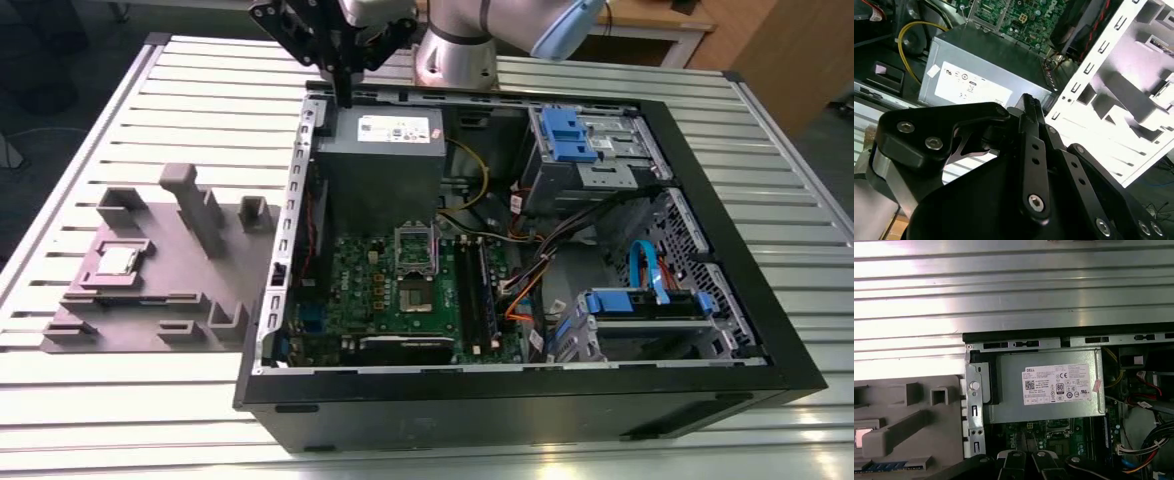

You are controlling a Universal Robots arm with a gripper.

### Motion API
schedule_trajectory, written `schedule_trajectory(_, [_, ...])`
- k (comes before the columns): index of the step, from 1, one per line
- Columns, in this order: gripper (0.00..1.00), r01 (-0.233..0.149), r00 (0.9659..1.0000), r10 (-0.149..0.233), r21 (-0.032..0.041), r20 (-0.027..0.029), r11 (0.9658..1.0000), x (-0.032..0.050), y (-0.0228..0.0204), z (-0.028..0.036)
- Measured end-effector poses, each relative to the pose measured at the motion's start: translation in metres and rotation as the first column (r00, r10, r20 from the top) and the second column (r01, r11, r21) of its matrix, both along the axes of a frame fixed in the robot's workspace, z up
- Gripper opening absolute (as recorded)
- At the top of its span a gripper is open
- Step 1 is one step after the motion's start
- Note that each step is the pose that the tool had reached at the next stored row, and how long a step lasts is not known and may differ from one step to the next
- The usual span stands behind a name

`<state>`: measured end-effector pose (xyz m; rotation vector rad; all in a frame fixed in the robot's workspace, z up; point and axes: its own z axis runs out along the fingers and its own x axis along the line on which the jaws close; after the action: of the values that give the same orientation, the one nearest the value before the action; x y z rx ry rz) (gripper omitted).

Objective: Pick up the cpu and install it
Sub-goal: 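Reach for the cpu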

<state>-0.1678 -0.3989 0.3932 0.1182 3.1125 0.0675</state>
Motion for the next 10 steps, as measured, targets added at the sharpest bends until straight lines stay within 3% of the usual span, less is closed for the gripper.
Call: schedule_trajectory(10, [0.1, 0.0, 1.0, 0.0, 0.0001, 0.0001, 1.0, -0.0161, 0.0, 0.0])
